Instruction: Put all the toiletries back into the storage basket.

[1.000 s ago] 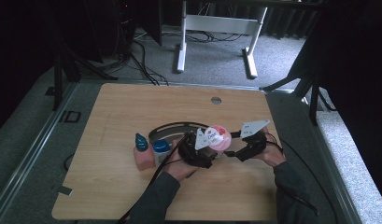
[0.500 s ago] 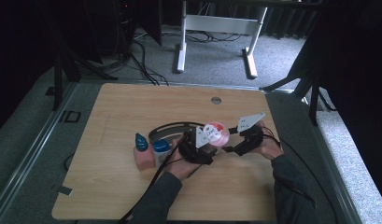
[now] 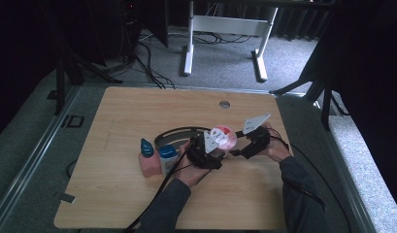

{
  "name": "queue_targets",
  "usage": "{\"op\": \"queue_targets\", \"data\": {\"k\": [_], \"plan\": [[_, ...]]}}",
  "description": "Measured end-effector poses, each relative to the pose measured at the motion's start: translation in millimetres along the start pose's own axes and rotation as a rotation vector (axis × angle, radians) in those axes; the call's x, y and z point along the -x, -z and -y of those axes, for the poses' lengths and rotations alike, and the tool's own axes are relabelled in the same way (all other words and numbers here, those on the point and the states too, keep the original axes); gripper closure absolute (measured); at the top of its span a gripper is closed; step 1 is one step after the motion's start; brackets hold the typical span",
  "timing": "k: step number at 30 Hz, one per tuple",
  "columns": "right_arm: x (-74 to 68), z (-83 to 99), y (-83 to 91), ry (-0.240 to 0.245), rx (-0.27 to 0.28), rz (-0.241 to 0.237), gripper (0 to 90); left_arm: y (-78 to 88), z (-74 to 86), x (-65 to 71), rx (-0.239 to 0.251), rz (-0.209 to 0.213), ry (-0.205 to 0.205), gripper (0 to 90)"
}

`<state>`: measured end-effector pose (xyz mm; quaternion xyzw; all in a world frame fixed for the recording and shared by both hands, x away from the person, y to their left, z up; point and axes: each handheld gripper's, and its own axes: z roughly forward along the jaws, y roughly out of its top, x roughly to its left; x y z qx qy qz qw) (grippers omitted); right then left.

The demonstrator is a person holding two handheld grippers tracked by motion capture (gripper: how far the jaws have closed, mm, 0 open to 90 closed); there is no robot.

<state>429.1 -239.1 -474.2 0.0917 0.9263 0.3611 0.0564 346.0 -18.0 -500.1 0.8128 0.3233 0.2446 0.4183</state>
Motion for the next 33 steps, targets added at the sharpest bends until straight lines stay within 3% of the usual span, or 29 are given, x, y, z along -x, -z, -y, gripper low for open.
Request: {"op": "queue_targets", "data": {"k": [22, 33], "plan": [[12.0, -1.3, -11.8, -0.057, -0.001, 0.026, 24.6, -15.7, 3.7, -5.1, 0.004, -0.062, 0.06, 17.3], [11.4, 4.9, -20.1, -0.071, -0.037, 0.039, 25.5, -22.4, 9.3, -5.4, -0.048, -0.042, 0.067, 19.6]]}}
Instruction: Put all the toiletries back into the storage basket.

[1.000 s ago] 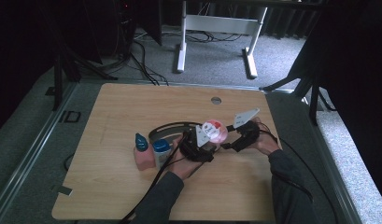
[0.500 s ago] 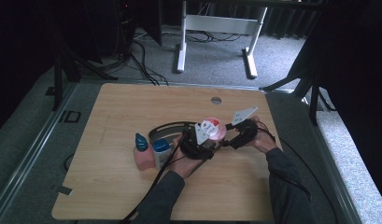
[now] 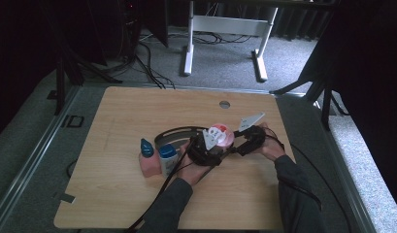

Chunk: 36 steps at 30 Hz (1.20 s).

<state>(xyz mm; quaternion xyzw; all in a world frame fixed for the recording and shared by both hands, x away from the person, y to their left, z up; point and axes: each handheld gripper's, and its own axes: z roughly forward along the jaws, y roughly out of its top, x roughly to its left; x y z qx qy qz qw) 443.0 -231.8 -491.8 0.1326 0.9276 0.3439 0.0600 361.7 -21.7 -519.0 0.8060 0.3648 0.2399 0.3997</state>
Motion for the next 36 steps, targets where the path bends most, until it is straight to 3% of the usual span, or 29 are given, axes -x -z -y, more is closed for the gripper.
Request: {"op": "queue_targets", "data": {"k": [9, 15, 19, 25, 32, 36], "plan": [[-6.3, 3.4, -10.7, 0.008, -0.036, 0.019, 25.5, -4.7, 9.6, 1.7, -0.037, -0.001, -0.002, 19.7], [-8.0, 3.8, -15.8, 0.004, -0.059, 0.028, 27.1, -8.8, 15.0, -2.0, -0.059, 0.028, 0.055, 20.1], [-7.5, 3.8, -14.8, -0.014, -0.061, 0.018, 30.0, -7.1, 17.2, -1.6, -0.065, 0.021, 0.039, 22.8], [-12.1, 3.9, -12.5, 0.005, -0.083, 0.038, 31.0, 1.2, 20.5, 1.6, -0.064, 0.01, 0.018, 31.1], [-13.4, 12.3, 2.1, -0.039, -0.033, 0.077, 31.6, 6.5, 22.7, 13.0, -0.063, -0.077, -0.019, 38.1], [-15.8, 21.6, 10.5, -0.067, 0.001, 0.103, 37.6, 8.1, 25.7, 20.6, -0.084, -0.173, -0.075, 47.7]]}}
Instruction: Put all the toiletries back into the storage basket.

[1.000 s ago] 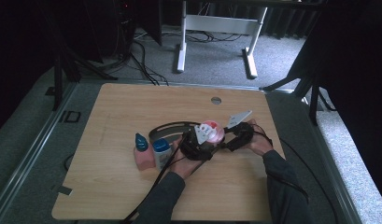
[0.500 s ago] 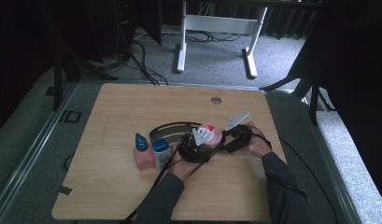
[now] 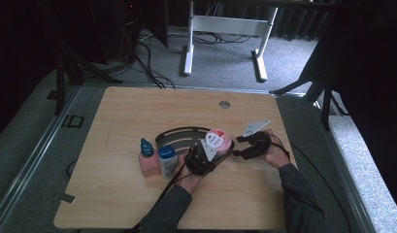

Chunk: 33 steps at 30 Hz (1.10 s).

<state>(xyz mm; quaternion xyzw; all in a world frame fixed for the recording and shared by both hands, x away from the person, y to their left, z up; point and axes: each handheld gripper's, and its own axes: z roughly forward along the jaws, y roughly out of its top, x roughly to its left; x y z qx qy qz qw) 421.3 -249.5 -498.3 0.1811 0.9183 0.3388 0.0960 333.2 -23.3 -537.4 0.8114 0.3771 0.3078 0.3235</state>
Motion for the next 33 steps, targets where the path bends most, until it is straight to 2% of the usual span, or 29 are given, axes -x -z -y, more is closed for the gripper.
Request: {"op": "queue_targets", "data": {"k": [2, 3, 7, 8, 10, 11, 13, 16, 18, 19, 22, 26, 28, 30, 33], "plan": [[-0.6, 5.0, 3.8, -0.022, 0.02, 0.017, 40.3, 0.4, 1.9, 2.5, -0.013, -0.032, -0.017, 55.2], [-0.7, 7.4, 5.2, -0.035, 0.032, 0.023, 41.5, 0.5, 3.2, 3.2, -0.019, -0.03, -0.015, 57.0], [-2.5, 15.8, 6.3, -0.072, 0.045, 0.036, 48.4, -1.5, 5.8, 1.5, -0.038, -0.015, 0.028, 69.6], [-2.5, 17.3, 5.7, -0.078, 0.046, 0.048, 51.3, -1.8, 6.2, 1.0, -0.041, -0.016, 0.036, 76.2], [-2.5, 19.9, 4.7, -0.096, 0.052, 0.069, 55.8, -1.8, 5.9, 0.0, -0.044, -0.036, 0.044, 87.0], [-1.9, 20.9, 3.9, -0.109, 0.053, 0.09, 57.5, -2.3, 5.3, -1.0, -0.045, -0.047, 0.061, 89.5], [-0.7, 22.6, 1.0, -0.136, 0.054, 0.114, 65.2, -4.2, 4.1, -2.5, -0.054, -0.057, 0.079, 89.9], [0.0, 24.1, -5.4, -0.164, 0.032, 0.155, 83.1, -7.1, 2.5, -3.2, -0.071, -0.074, 0.098, 90.0], [1.0, 24.4, -8.7, -0.192, 0.023, 0.185, 88.5, -9.5, 1.3, -3.1, -0.078, -0.084, 0.101, 89.9], [2.7, 24.6, -10.5, -0.218, 0.024, 0.185, 89.9, -10.5, 0.9, -3.2, -0.081, -0.088, 0.102, 89.9], [4.7, 23.7, -15.5, -0.245, 0.013, 0.2, 90.0, -16.4, -0.8, -3.8, -0.088, -0.09, 0.116, 89.9], [4.4, 21.4, -20.5, -0.25, 0.013, 0.185, 90.0, -22.3, -2.6, -6.1, -0.092, -0.089, 0.148, 89.9], [4.2, 20.8, -21.9, -0.25, 0.015, 0.178, 90.0, -23.3, -3.2, -9.0, -0.081, -0.081, 0.182, 89.9], [3.3, 20.5, -23.0, -0.249, 0.02, 0.165, 90.0, -23.5, -3.2, -12.6, -0.063, -0.058, 0.204, 89.9], [3.0, 21.0, -23.4, -0.25, 0.023, 0.162, 90.0, -25.9, -4.4, -13.8, -0.055, -0.045, 0.197, 89.9]]}}
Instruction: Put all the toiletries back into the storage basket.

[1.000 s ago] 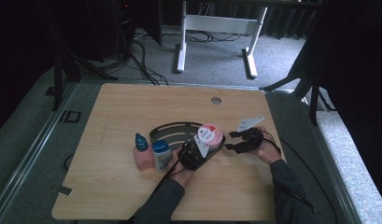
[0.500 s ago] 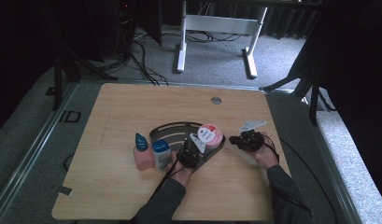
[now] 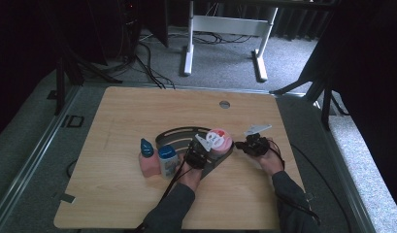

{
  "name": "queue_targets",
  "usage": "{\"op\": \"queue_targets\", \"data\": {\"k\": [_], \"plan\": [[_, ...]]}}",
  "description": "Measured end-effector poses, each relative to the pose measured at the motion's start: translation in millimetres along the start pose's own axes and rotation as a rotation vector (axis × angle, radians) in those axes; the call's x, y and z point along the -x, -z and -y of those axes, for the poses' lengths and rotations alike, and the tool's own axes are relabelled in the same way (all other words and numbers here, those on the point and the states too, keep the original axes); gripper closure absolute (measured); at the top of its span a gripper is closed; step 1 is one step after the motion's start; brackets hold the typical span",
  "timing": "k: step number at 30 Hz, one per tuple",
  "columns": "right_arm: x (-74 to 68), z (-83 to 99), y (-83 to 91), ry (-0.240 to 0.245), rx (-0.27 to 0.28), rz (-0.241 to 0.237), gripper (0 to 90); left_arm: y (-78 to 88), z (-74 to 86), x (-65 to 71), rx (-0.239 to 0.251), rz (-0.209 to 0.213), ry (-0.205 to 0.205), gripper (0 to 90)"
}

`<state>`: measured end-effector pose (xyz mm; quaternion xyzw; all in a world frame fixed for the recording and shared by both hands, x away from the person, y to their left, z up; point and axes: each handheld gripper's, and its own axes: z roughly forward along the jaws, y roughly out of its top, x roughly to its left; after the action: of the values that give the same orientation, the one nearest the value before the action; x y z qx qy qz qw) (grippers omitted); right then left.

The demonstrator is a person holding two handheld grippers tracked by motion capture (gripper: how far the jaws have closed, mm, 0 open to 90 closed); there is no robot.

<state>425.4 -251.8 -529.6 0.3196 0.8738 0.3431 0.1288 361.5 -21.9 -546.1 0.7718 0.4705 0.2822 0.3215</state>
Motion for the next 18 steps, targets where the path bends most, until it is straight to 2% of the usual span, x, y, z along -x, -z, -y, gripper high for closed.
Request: {"op": "queue_targets", "data": {"k": [9, 10, 14, 16, 18], "plan": [[1.0, 3.5, 1.5, 0.007, 0.007, -0.022, 90.0, 0.2, 0.5, -3.1, 0.005, 0.027, 0.003, 89.7], [1.0, 3.7, 1.5, 0.006, 0.009, -0.022, 90.0, 1.9, 0.8, -2.9, 0.002, 0.019, 0.002, 88.3], [1.5, 5.2, 2.6, -0.001, 0.02, -0.028, 88.3, 9.5, 4.2, -1.6, -0.002, 0.04, -0.009, 77.6], [1.6, 5.9, 2.8, -0.005, 0.018, -0.029, 88.3, 9.5, 4.2, -1.6, -0.002, 0.04, -0.009, 75.7], [0.8, 8.8, 2.9, -0.009, 0.014, -0.033, 84.2, 17.3, 7.0, 4.1, 0.01, 0.067, -0.029, 71.3]]}}
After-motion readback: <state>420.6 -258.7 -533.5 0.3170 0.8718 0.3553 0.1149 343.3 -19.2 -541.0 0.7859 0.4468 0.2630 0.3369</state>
